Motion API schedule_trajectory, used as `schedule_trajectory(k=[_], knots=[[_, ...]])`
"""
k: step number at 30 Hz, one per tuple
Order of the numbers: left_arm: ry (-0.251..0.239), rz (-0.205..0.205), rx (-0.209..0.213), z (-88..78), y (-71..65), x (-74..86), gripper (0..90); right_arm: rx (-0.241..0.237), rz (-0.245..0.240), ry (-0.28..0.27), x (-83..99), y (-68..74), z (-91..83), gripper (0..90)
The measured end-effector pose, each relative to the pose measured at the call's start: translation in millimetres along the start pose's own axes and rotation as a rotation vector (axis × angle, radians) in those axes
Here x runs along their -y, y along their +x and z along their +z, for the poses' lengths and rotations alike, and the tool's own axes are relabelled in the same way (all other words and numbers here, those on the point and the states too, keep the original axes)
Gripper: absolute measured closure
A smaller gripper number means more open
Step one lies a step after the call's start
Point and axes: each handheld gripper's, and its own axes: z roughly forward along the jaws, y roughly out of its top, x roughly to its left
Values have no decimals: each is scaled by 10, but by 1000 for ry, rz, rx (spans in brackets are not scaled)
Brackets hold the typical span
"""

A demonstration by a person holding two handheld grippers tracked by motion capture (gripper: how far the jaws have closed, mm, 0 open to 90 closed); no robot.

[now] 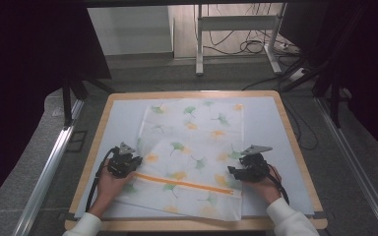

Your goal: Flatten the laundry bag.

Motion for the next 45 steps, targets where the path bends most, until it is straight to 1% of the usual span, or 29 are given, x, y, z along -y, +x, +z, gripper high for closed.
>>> schedule_trajectory(k=[5, 13, 14, 15, 16, 17, 18, 19, 21, 22, 25, 27, 28, 29, 30, 32, 36, 38, 39, 41, 42, 43, 44, 45], knots=[[-5, -5, 7, -4, 6, 1, 891, 5, -9, 1, -5, 14, 10, 397], [-15, -12, 18, -27, 8, 0, 893, 17, 3, 0, -16, 5, 21, 400], [-18, -16, 22, -39, 5, 1, 893, 35, 0, 10, -29, 8, 29, 377], [-18, -16, 22, -39, 5, 1, 893, 35, 0, 10, -29, 8, 29, 377], [-22, -14, 28, -52, 5, 1, 893, 85, -10, 27, -46, 8, 42, 348], [-24, -15, 32, -61, -1, 1, 893, 92, -7, 35, -46, 3, 47, 331], [-23, -16, 34, -67, -6, 2, 893, 92, 15, 35, -42, -23, 55, 330], [-23, -10, 37, -70, -11, 2, 893, 93, 26, 30, -42, -34, 54, 330], [-23, -6, 36, -68, -23, 2, 893, 96, 24, 32, -51, -39, 65, 337], [-22, -5, 37, -67, -24, 3, 893, 104, 16, 33, -54, -30, 69, 378], [-22, -4, 37, -69, -23, 3, 893, 105, -3, 29, -78, -29, 66, 566], [-21, -2, 37, -73, -27, 5, 893, 107, -11, 25, -82, -28, 68, 671], [-20, 0, 36, -74, -28, 5, 893, 104, -13, 22, -83, -28, 71, 712], [-20, 0, 36, -74, -28, 5, 893, 104, -13, 22, -83, -28, 71, 712], [-20, 1, 35, -74, -32, 6, 893, 105, -24, 15, -87, -27, 83, 803], [-21, 1, 35, -77, -33, 7, 893, 104, -35, 12, -94, -27, 94, 863], [-31, -3, 40, -105, -45, 7, 893, 92, -53, 20, -119, -34, 103, 887], [-43, -4, 58, -146, -101, -9, 894, 72, -41, 21, -123, -65, 98, 890], [-43, -4, 58, -146, -101, -9, 894, 72, -41, 21, -123, -65, 98, 890], [-63, 40, 87, -198, -287, -50, 894, 70, -36, 21, -120, -92, 81, 892], [-63, 40, 87, -198, -287, -50, 894, 71, -36, 21, -115, -108, 64, 892], [-65, 60, 98, -204, -363, -64, 894, 71, -36, 21, -115, -108, 64, 892], [-65, 80, 109, -208, -438, -78, 895, 73, -24, 19, -104, -147, 23, 893], [-68, 99, 140, -206, -553, -101, 895, 77, -22, 14, -97, -175, -2, 893]])
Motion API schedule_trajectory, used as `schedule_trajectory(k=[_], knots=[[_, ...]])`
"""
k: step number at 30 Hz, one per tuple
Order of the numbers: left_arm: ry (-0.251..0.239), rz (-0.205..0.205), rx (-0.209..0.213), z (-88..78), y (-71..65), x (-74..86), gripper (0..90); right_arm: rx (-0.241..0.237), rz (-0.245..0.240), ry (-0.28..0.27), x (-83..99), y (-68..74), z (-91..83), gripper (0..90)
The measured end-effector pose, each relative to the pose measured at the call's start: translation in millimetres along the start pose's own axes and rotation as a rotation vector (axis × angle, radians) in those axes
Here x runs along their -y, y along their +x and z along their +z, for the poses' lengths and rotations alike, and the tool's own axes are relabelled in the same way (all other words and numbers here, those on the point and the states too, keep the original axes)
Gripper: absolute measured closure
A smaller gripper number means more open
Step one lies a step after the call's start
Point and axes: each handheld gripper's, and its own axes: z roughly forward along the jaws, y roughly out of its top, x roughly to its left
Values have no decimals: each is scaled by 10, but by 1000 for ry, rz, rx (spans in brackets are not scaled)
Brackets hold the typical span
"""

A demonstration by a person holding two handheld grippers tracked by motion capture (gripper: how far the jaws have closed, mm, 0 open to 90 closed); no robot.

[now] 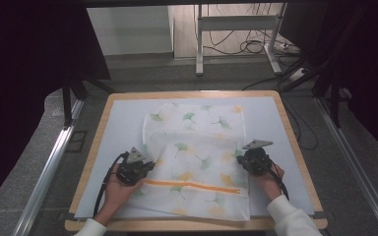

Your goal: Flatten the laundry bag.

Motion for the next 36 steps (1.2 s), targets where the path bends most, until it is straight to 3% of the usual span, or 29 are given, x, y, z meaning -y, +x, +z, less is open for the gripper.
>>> schedule_trajectory(k=[1, 2, 3, 6, 7, 10, 11, 12, 14, 18, 22, 26, 30, 31, 33, 36], knots=[[-3, -1, 30, 17, -65, -21, 894, 2, 5, -3, 7, -24, -22, 893], [-3, -1, 30, 17, -65, -21, 894, 1, 15, -9, 21, -68, -62, 893], [-2, -1, 69, 40, -150, -40, 894, 7, 23, -12, 32, -110, -94, 893], [3, 19, 86, 60, -239, -52, 894, 14, 29, -13, 49, -191, -151, 893], [6, 21, 91, 68, -262, -54, 894, -1, 60, -20, 65, -288, -201, 893], [8, -8, 99, 73, -227, -42, 893, 4, 61, -19, 65, -330, -222, 893], [5, -48, 112, 82, -155, -24, 892, 16, 51, -13, 47, -343, -244, 893], [5, -48, 112, 82, -155, -24, 893, 16, 51, -13, 47, -343, -244, 893], [13, -85, 119, 119, -66, 4, 892, 65, 36, -11, 30, -377, -307, 895], [31, -83, 127, 183, -72, 7, 892, 76, 77, -20, 93, -469, -380, 894], [43, -47, 96, 198, -115, -6, 891, 81, 77, -11, 133, -477, -370, 895], [40, -46, 40, 178, -32, -13, 891, 75, 48, -18, 69, -414, -298, 895], [33, -71, -1, 154, 112, -6, 891, 74, 7, -17, -62, -329, -146, 895], [31, -93, -29, 132, 229, 7, 891, 70, -3, -17, -110, -299, -90, 895], [27, -111, -53, 116, 323, 20, 892, 64, -18, -21, -172, -253, -17, 895], [24, -130, -63, 94, 402, 34, 892, 57, -35, -28, -244, -195, 65, 895]])
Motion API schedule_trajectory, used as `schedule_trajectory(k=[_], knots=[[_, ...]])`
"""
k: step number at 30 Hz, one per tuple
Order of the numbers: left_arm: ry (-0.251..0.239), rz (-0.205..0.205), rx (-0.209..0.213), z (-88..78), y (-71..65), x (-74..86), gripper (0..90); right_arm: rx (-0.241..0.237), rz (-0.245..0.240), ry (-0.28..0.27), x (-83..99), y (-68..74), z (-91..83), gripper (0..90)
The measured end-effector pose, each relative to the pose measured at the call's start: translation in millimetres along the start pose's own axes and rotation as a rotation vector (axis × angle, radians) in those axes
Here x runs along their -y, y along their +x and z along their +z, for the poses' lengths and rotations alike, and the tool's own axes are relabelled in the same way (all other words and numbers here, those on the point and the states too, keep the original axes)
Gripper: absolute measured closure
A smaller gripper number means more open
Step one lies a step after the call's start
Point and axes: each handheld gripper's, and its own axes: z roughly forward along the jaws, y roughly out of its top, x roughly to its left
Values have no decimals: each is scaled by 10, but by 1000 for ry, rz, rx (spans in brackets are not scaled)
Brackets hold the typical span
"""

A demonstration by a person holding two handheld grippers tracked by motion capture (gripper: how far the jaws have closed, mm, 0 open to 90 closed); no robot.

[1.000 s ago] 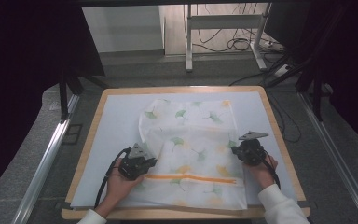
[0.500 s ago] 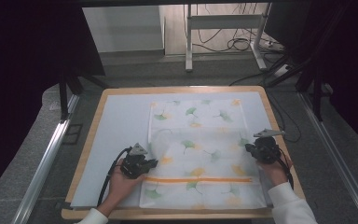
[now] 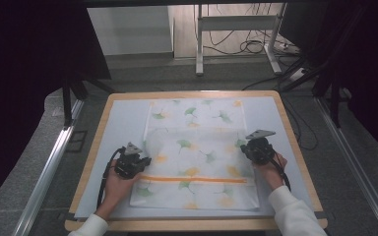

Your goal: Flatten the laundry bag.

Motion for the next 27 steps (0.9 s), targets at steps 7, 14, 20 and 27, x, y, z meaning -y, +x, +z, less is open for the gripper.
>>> schedule_trajectory(k=[7, 14, 20, 27], knots=[[24, 31, 18, -12, -68, 64, 892, -14, 25, -22, -5, -21, 4, 895], [14, 30, -6, -72, -44, 95, 891, -64, 44, -52, 33, -23, -10, 894], [14, 2, -13, -79, 53, 124, 890, -78, 19, -44, 14, 50, 37, 892], [19, 12, -10, -79, 33, 145, 876, -78, 22, -35, 35, 40, 64, 889]])
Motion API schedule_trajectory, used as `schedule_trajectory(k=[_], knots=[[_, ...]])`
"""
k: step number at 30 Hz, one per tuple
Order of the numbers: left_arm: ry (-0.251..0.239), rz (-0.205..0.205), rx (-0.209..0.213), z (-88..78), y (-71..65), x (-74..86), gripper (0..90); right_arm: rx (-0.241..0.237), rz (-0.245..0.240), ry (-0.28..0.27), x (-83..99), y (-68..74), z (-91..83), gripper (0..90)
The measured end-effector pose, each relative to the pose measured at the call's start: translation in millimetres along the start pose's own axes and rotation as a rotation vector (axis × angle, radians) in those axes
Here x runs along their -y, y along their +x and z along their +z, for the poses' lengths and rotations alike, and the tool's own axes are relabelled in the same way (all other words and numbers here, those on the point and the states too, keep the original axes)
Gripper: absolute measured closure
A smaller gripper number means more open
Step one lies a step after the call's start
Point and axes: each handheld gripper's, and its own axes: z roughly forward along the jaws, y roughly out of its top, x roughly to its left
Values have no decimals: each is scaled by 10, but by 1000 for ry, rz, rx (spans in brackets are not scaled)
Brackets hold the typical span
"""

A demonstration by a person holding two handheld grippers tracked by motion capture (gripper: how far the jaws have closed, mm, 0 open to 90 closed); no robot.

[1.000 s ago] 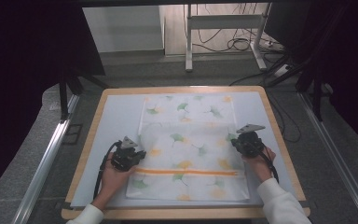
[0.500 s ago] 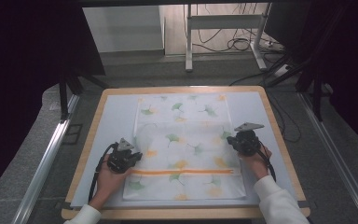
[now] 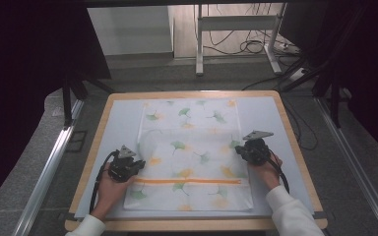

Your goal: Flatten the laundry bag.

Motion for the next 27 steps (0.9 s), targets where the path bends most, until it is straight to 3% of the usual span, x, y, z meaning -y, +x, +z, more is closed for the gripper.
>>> schedule_trajectory(k=[6, 9, 11, 14, 15, 16, 18, 23, 27], knots=[[-5, -8, 10, -4, -1, 11, 865, 4, 0, 2, 8, -10, 17, 886], [-15, -15, 2, -18, 5, 20, 796, 11, 4, -2, 8, -2, 5, 855], [-39, -27, -9, -49, 8, 28, 677, 24, 7, -7, 3, 9, -23, 717], [-78, -37, -22, -112, 11, 25, 499, 15, 21, -45, 14, 25, -121, 579], [-78, -37, -22, -112, 11, 25, 463, 15, 21, -45, 14, 25, -121, 579], [-106, -43, -30, -151, 1, 20, 463, 7, 28, -48, 22, 28, -151, 536], [-132, -34, -38, -204, -25, 3, 357, -36, 32, -50, 104, 46, -290, 438], [-161, -6, -10, -268, -135, -37, 313, -95, 54, -54, 291, 101, -489, 389], [-164, 19, 9, -286, -239, -84, 310, -93, 48, -51, 400, 168, -595, 393]])
